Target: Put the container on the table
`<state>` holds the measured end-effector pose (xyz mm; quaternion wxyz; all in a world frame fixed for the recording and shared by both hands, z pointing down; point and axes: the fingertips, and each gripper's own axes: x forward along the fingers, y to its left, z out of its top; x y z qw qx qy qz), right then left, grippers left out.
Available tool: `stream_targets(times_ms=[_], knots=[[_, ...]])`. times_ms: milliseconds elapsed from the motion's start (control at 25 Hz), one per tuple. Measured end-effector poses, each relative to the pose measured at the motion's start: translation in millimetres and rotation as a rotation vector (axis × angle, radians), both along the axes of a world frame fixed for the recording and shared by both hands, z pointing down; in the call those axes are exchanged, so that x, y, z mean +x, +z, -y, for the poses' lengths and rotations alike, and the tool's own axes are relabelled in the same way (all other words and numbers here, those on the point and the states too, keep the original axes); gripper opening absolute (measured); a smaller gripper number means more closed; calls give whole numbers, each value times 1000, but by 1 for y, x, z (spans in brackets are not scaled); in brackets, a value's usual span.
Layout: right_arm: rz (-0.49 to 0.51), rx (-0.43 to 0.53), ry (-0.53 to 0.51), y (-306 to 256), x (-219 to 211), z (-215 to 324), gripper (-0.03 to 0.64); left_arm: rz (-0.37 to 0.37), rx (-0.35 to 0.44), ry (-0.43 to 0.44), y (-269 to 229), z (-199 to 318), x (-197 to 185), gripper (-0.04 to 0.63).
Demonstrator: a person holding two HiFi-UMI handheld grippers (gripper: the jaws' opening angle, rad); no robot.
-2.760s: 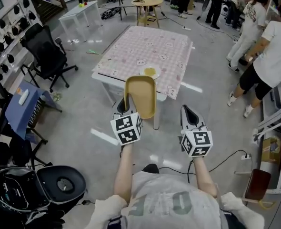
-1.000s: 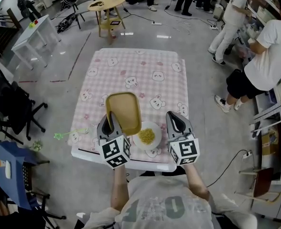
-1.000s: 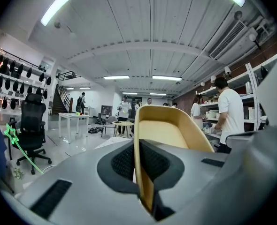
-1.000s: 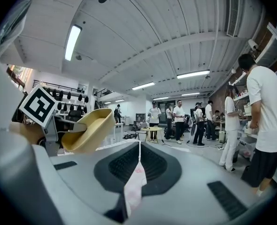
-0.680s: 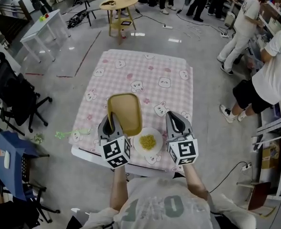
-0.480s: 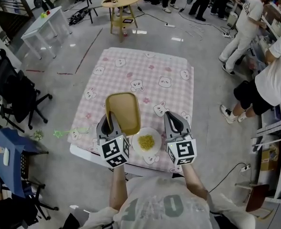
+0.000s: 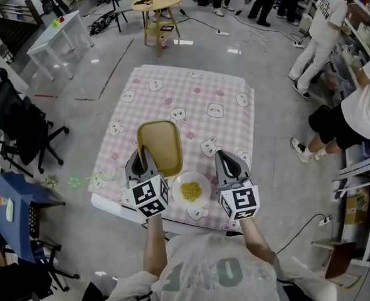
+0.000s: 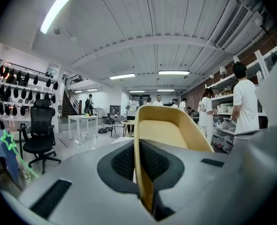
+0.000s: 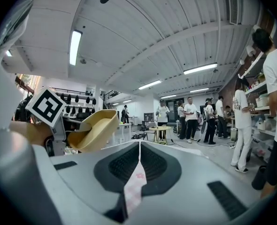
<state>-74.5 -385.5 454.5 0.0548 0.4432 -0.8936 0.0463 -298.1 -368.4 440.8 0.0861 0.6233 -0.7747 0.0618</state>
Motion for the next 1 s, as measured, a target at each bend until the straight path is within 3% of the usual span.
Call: stream_targets(times_ms=[160, 320, 600, 840, 1000], knots=[[6, -15, 0, 5, 3, 2, 31, 34, -15, 19, -2, 33, -8, 28], [1, -31, 2, 9, 5, 0, 31, -25, -75, -13, 24, 66, -32, 28], [-15, -63, -9, 17, 6, 1, 31, -72, -266, -147, 92, 94, -86, 28], [-26, -77, -27, 21, 2, 4, 31, -81, -406, -208, 139, 92, -115, 28], [-31, -84, -37, 23, 0, 3, 31, -137, -478, -235, 165, 85, -123, 28]])
